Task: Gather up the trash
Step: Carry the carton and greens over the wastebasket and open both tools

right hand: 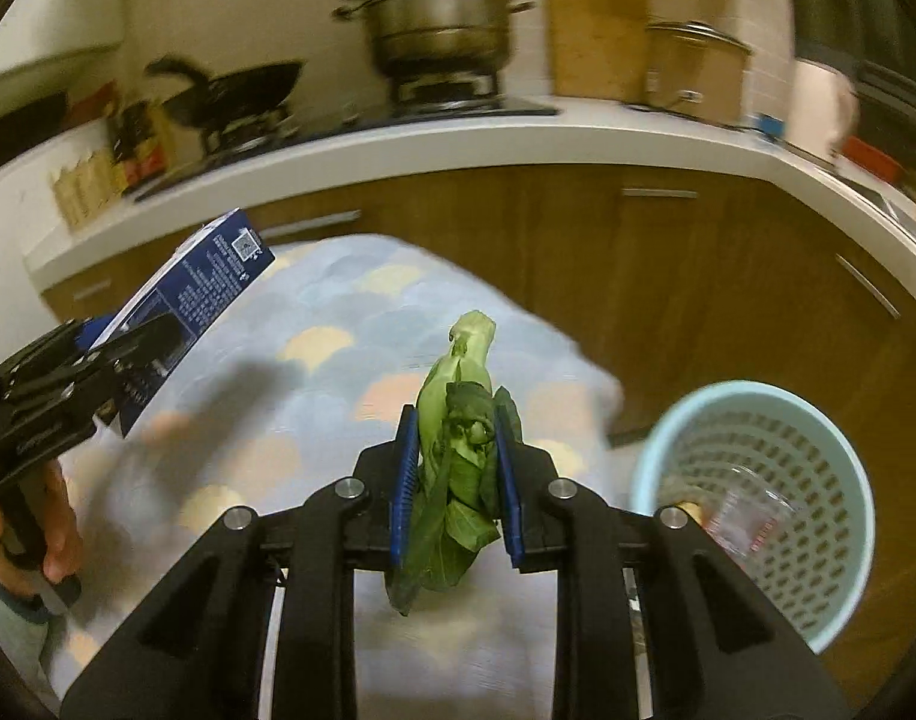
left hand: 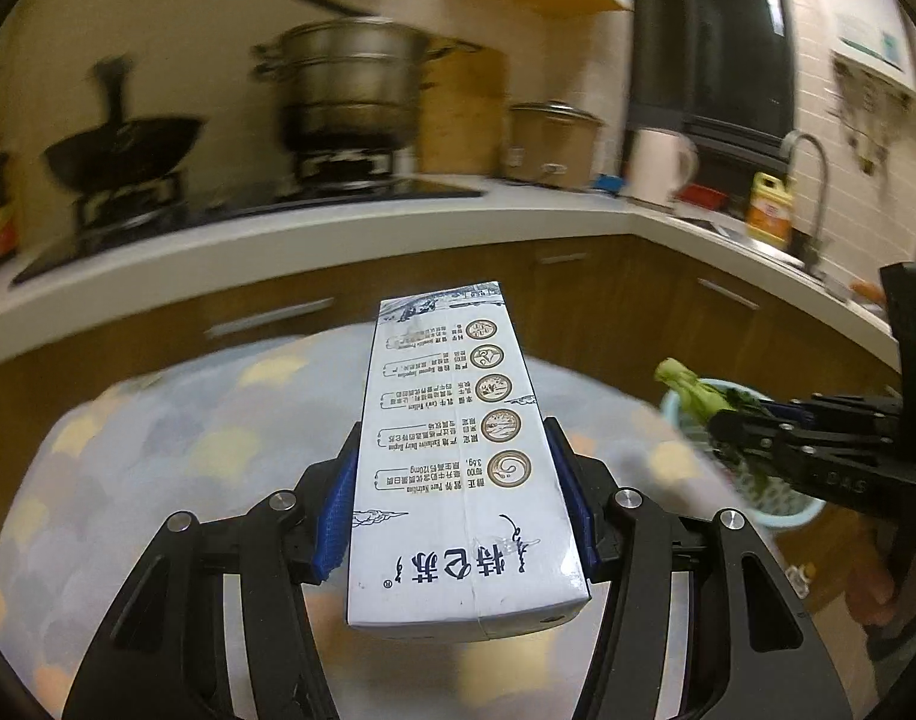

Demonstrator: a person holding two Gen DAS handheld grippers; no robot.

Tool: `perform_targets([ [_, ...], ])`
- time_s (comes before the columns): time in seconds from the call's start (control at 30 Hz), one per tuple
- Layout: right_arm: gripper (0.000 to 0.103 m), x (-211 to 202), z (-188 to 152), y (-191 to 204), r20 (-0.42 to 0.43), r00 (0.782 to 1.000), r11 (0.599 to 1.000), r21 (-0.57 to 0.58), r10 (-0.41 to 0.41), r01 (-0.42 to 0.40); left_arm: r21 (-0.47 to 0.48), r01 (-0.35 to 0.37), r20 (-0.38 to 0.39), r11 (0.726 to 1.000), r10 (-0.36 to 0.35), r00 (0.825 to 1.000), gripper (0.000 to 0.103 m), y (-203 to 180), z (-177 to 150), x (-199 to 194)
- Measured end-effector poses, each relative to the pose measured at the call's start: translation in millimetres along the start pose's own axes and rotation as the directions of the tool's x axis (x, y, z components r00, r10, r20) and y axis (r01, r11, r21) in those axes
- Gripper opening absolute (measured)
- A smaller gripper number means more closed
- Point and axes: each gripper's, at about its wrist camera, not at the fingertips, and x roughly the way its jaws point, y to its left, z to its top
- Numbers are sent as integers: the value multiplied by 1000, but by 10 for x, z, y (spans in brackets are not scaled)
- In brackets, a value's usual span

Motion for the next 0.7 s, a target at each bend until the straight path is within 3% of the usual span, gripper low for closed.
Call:
perform_targets([
  [0.3, 21, -335, -147, -873, 25, 993, 984, 136, -119, 114, 109, 142, -38, 984, -139, 990, 54, -1064, 211, 418],
  [0.53, 21, -410, -261, -1414, -21, 971, 949, 207, -237, 236, 150, 247, -101, 957, -234, 967, 54, -1748, 179, 783],
  [0.7, 21, -295, -357, -1714, -73, 963, 927, 261, -260, 270, 137, 299, -164, 944, -276, 947, 54, -2078, 151, 1118],
])
